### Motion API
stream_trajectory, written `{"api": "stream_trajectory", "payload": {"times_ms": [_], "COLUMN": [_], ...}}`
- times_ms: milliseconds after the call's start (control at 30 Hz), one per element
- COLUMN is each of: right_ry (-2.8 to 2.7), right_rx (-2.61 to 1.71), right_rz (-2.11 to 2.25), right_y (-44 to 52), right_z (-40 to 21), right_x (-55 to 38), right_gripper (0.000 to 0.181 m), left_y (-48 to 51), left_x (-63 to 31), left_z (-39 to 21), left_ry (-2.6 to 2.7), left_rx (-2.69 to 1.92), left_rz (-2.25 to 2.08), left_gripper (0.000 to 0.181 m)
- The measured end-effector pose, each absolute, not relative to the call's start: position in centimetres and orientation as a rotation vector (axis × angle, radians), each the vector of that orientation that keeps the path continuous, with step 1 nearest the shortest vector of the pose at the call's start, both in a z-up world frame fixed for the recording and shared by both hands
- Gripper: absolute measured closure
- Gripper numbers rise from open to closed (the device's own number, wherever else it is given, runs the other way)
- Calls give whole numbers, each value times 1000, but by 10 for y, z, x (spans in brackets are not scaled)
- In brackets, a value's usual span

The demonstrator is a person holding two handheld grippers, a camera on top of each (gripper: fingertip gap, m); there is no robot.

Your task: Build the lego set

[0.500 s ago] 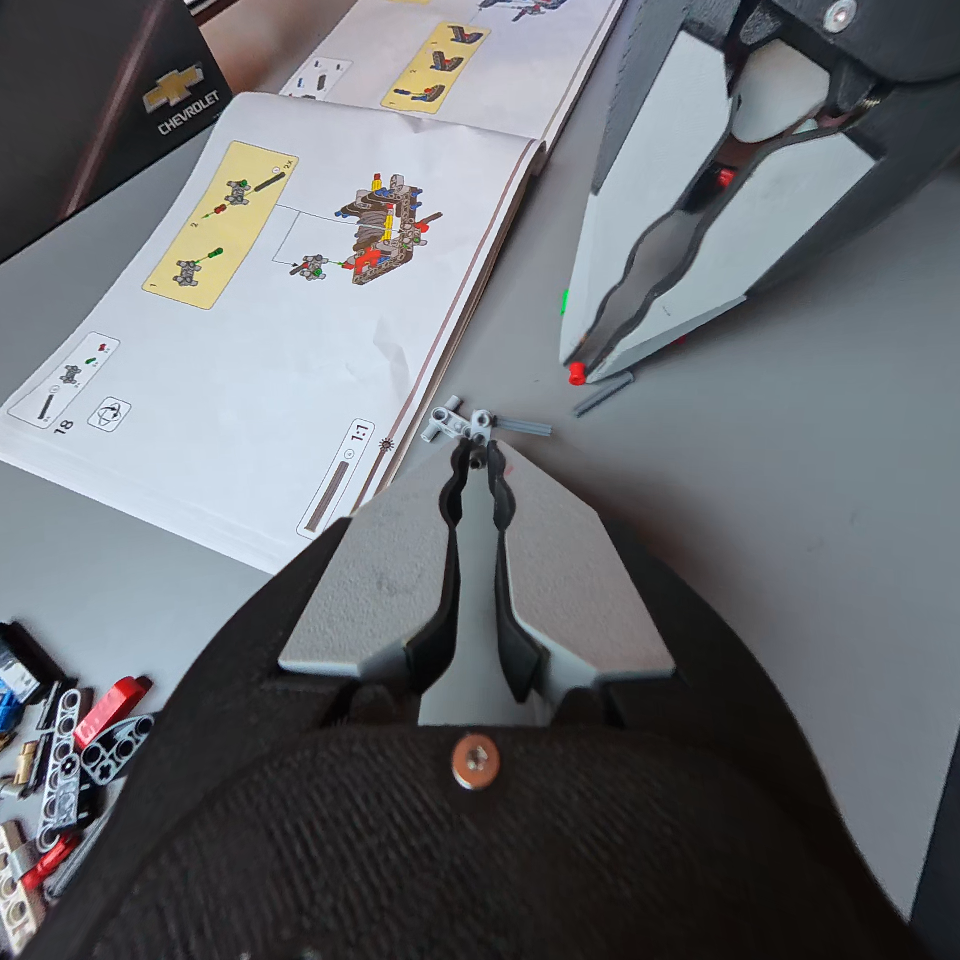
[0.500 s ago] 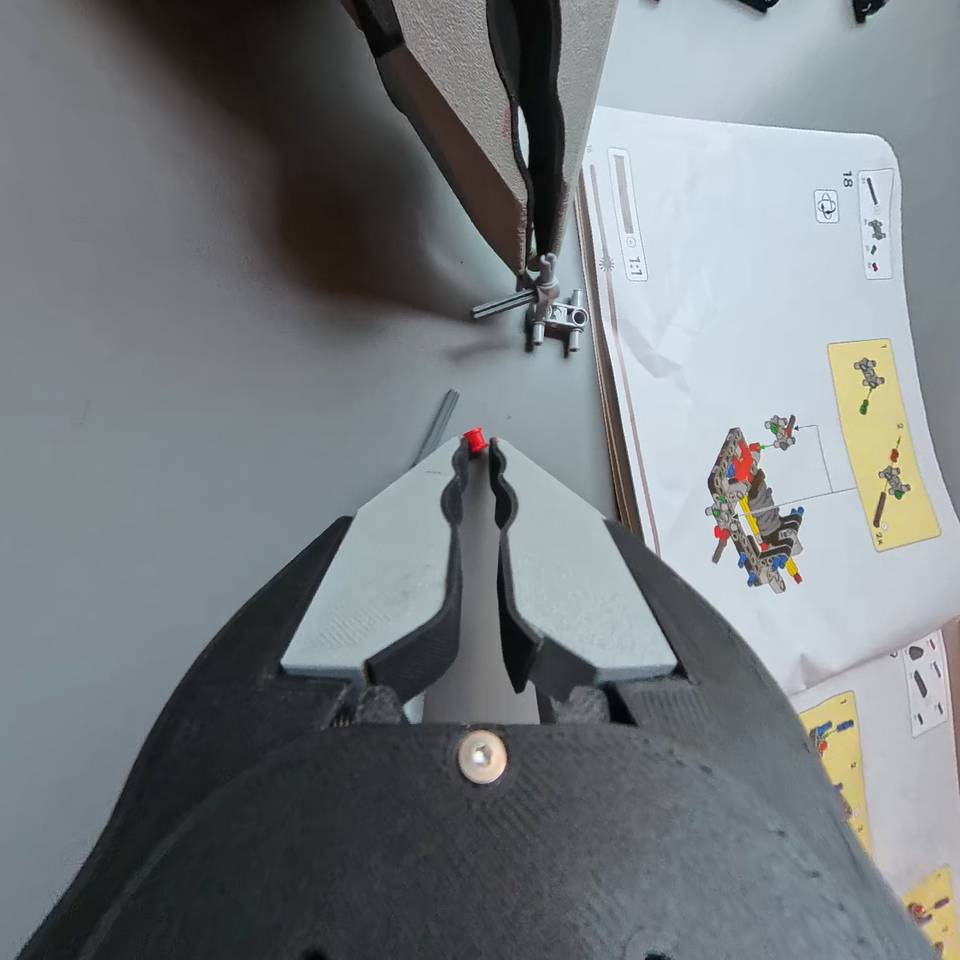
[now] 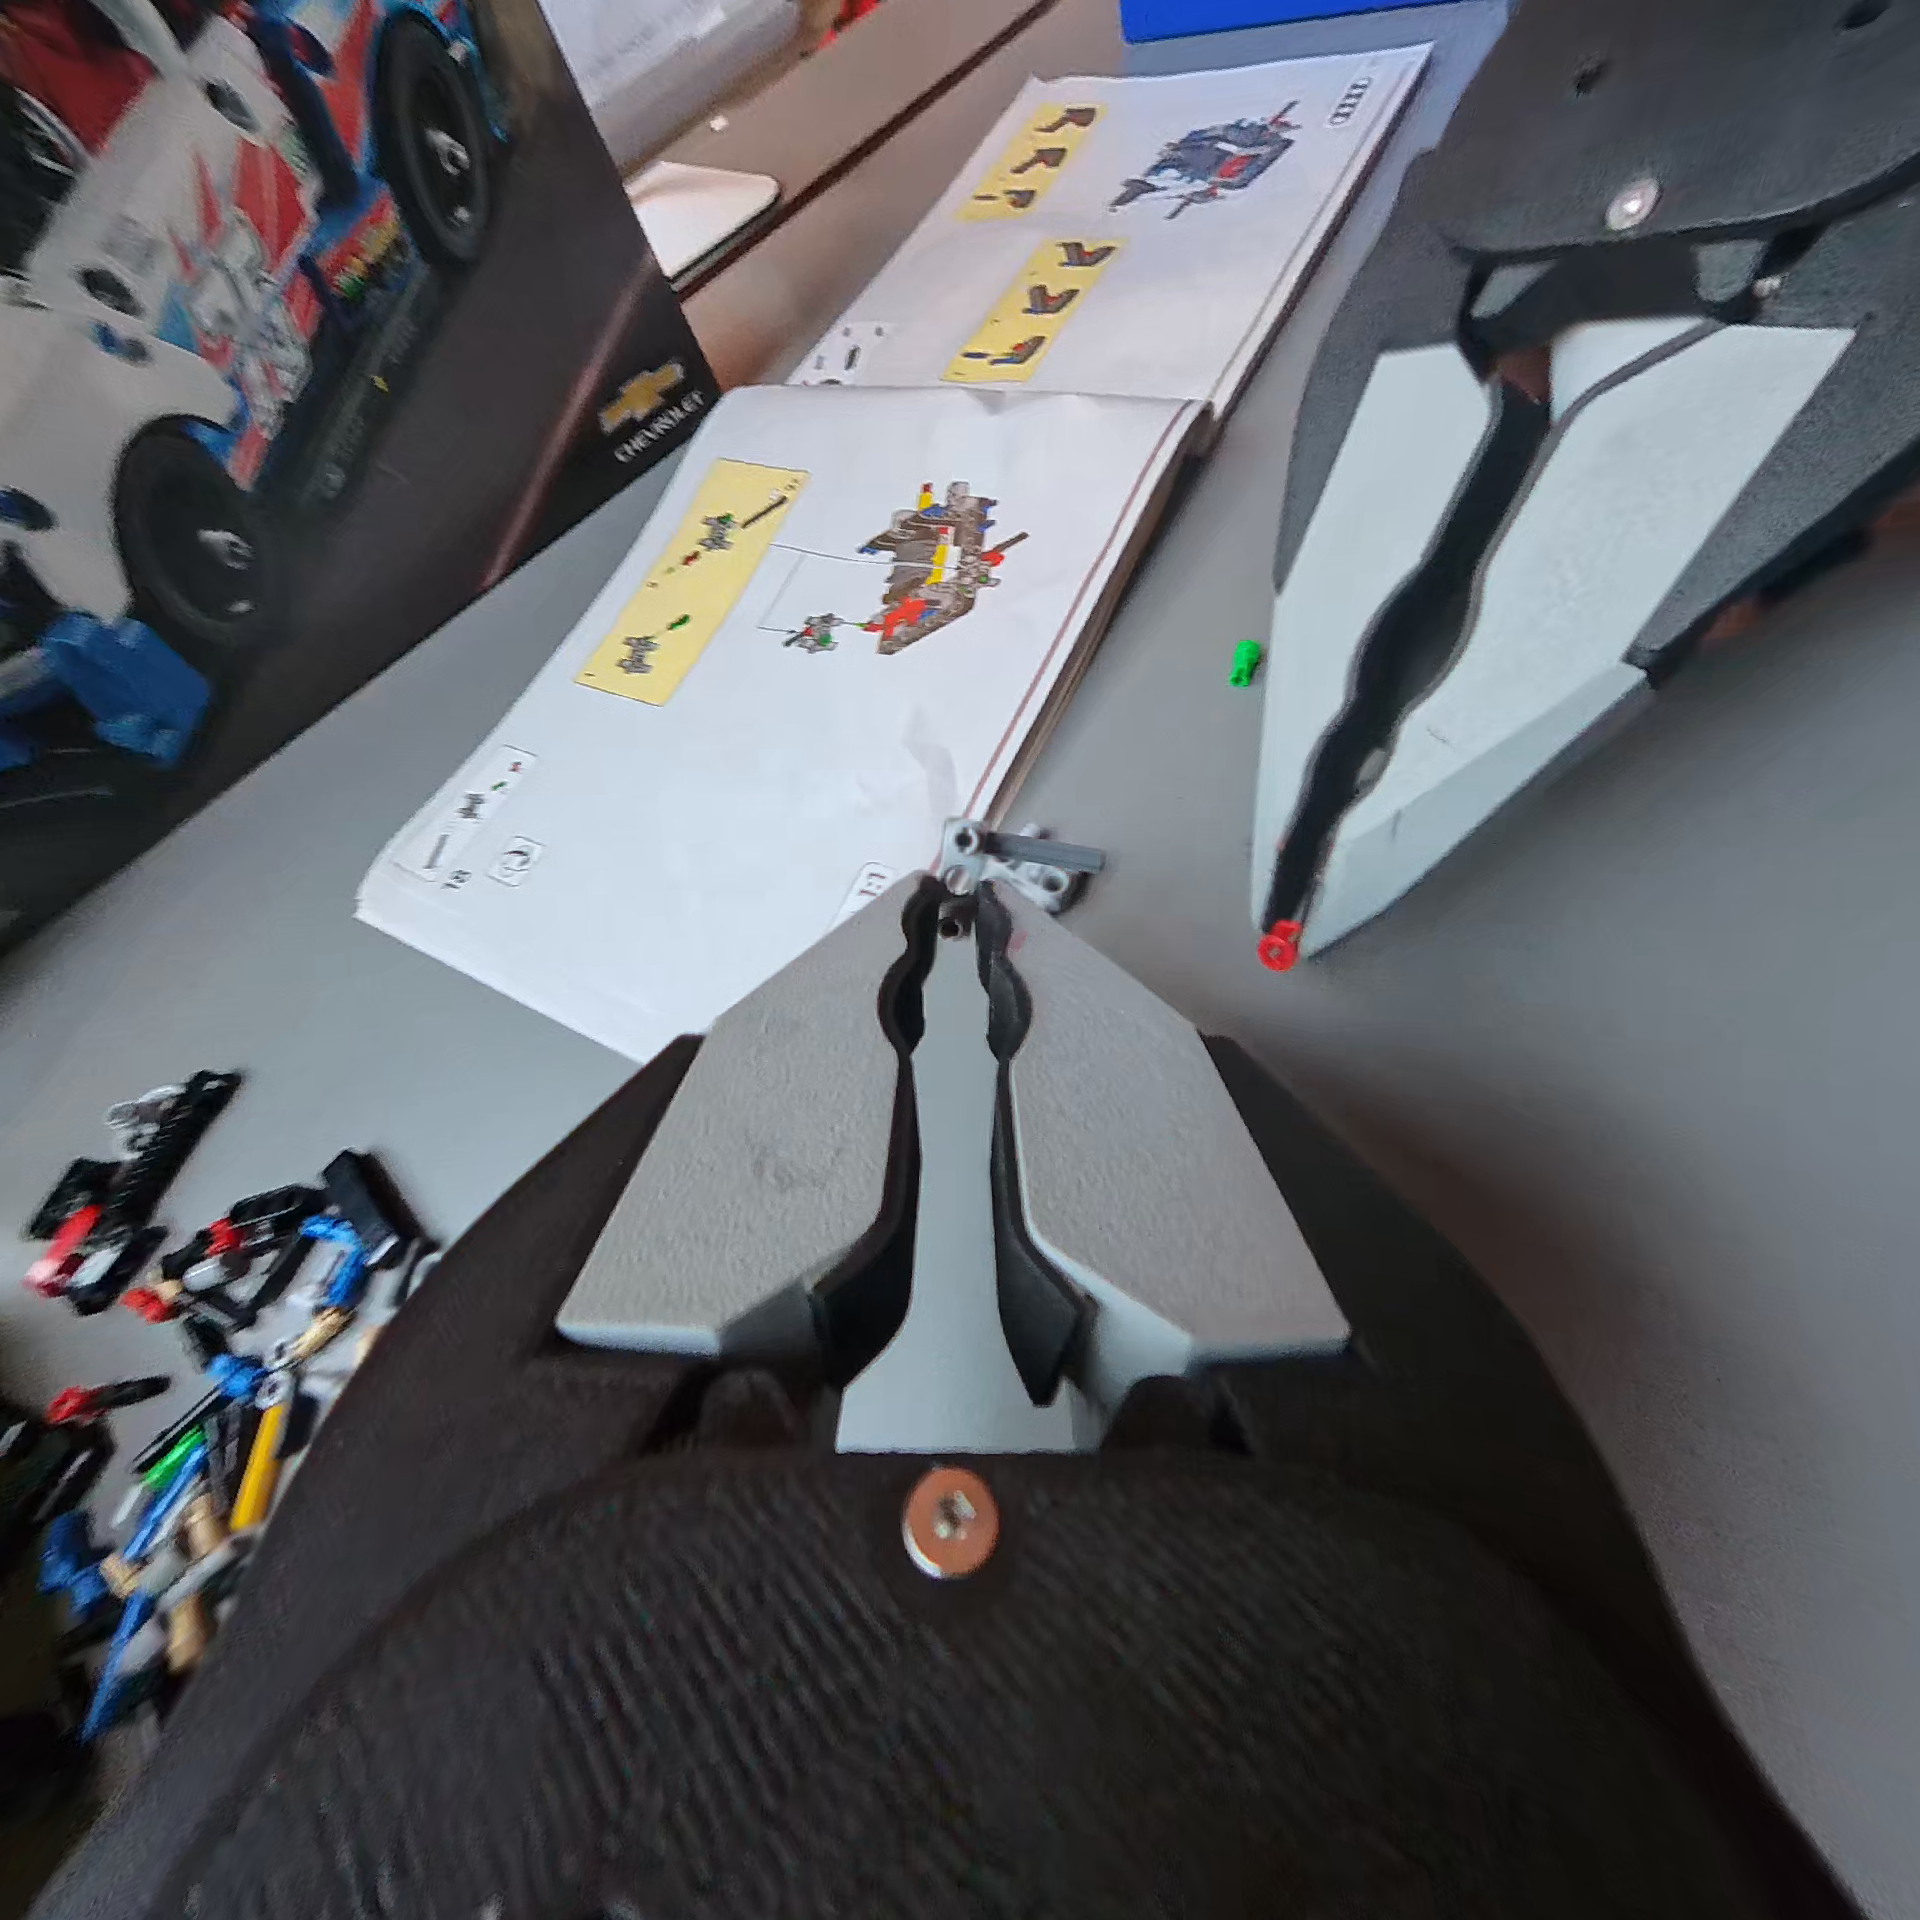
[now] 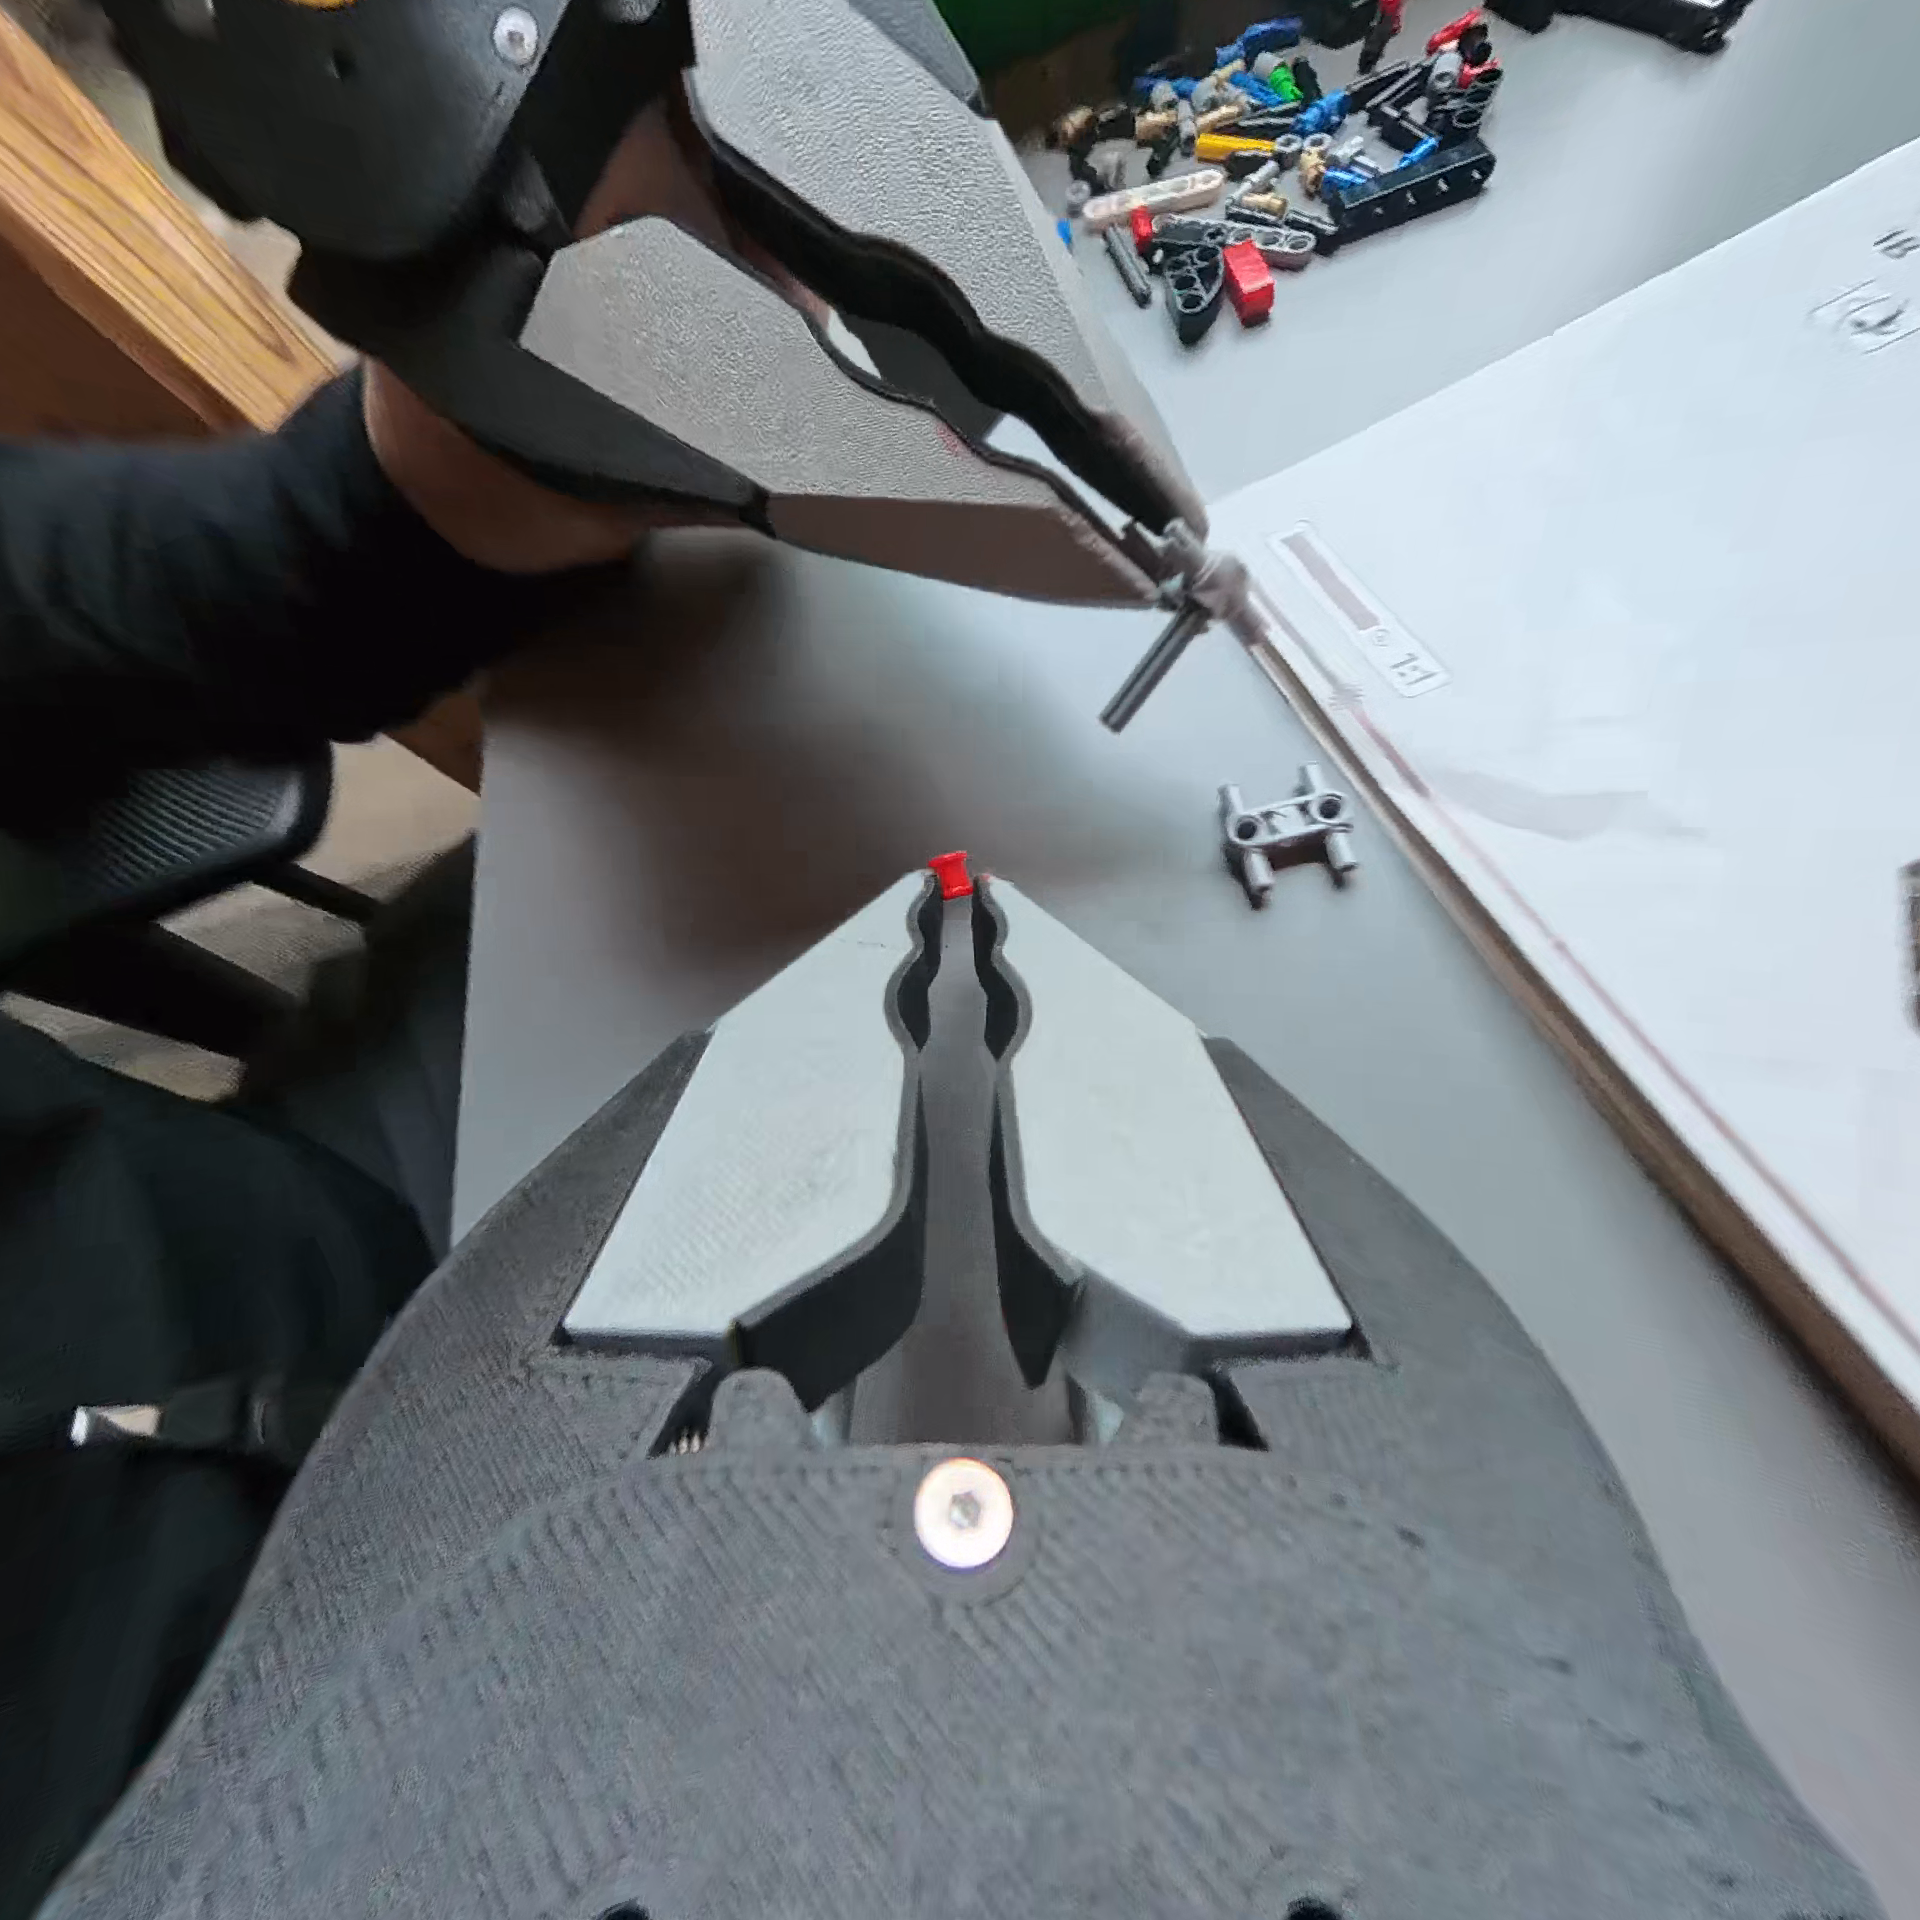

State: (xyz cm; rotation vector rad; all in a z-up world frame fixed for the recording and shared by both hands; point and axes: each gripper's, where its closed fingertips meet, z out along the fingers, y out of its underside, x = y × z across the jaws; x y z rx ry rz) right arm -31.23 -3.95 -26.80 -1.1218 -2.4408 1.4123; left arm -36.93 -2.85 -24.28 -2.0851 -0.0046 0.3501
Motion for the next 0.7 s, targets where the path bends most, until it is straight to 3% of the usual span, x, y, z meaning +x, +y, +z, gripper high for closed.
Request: {"api": "stream_trajectory", "payload": {"times_ms": [200,700], "right_ry": [-2463,-2435], "right_rx": [-1239,-1162], "right_rz": [1330,1187], "right_y": [-43,-34], "right_z": [-285,-290], "right_x": [-316,-325], "right_gripper": [178,178], "left_y": [-43,-43], "left_x": [-371,-366], "left_z": [-252,-277], "left_ry": [30,-109], "left_rx": [-2137,-2259], "left_rz": [488,362], "left_gripper": [177,176]}}
